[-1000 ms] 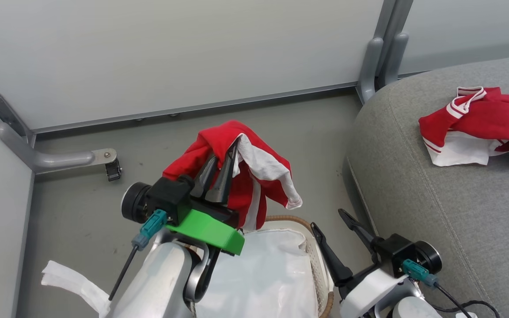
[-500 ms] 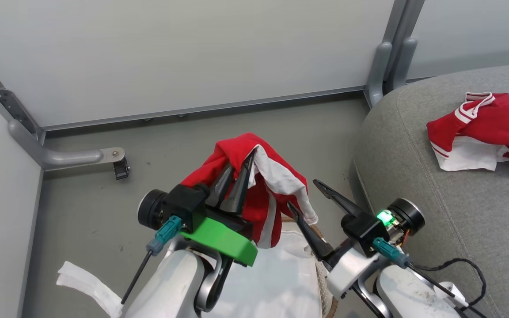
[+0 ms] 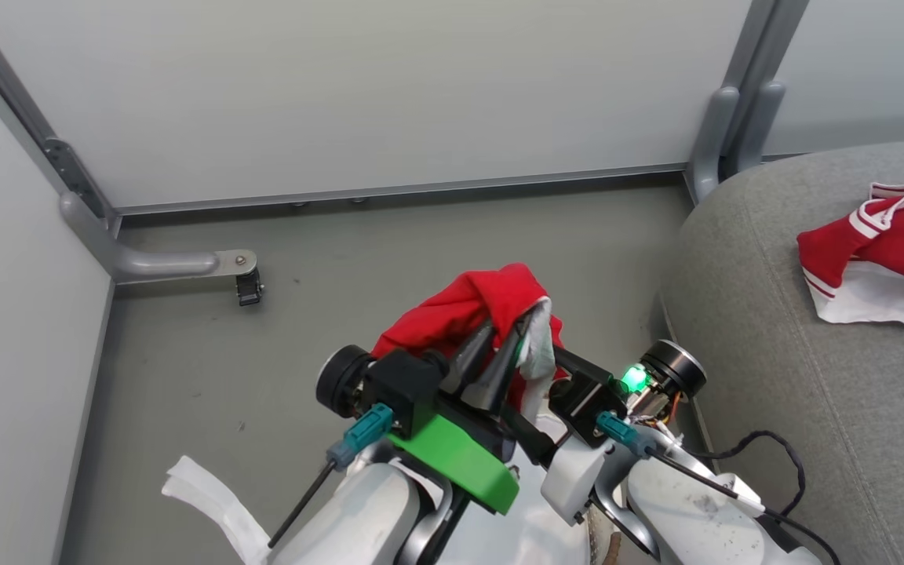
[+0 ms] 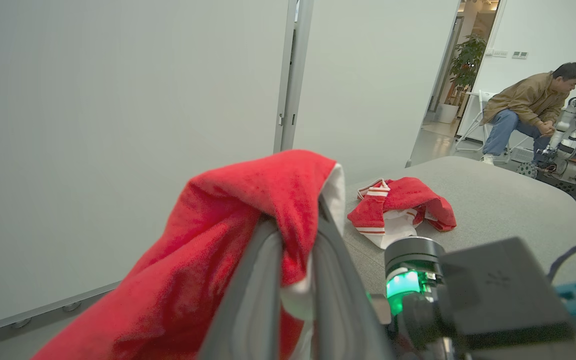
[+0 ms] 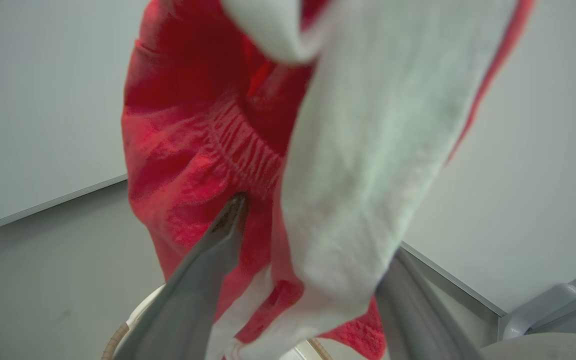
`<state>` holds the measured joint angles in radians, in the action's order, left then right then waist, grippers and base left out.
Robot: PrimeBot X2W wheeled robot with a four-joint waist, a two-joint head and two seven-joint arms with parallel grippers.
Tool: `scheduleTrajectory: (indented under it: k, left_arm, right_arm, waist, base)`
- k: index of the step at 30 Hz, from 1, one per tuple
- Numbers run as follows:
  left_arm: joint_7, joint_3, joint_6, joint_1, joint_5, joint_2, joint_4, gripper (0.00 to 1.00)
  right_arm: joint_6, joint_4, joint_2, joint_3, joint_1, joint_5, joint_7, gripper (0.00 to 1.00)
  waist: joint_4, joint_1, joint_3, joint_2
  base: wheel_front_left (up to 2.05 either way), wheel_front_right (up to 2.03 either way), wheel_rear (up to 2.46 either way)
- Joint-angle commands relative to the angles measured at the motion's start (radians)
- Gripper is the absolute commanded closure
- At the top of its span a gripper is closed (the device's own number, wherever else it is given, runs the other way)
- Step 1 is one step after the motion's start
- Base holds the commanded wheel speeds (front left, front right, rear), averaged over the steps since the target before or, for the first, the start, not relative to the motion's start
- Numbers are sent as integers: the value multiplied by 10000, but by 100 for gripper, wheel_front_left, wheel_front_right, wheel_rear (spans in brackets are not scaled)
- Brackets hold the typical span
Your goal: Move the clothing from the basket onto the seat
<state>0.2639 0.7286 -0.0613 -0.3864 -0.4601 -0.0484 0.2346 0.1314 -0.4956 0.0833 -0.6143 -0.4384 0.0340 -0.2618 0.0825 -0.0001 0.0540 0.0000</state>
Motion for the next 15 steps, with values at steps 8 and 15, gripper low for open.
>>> scheduleTrajectory:
  k: [8, 15]
  left_arm:
    - [7, 618, 159, -300, -340, -40, -28, 100]
    - [7, 391, 281, -274, -254, -39, 109, 78]
  right_arm:
    - [-14, -543, -260, 117, -227, 645, -45, 100]
    - [-14, -342, -281, 329, -8, 1019, -45, 100]
  waist:
    - [532, 1, 11, 0]
    - [434, 1, 101, 0]
  base:
    - [0, 0, 0]
    - [0, 0, 0]
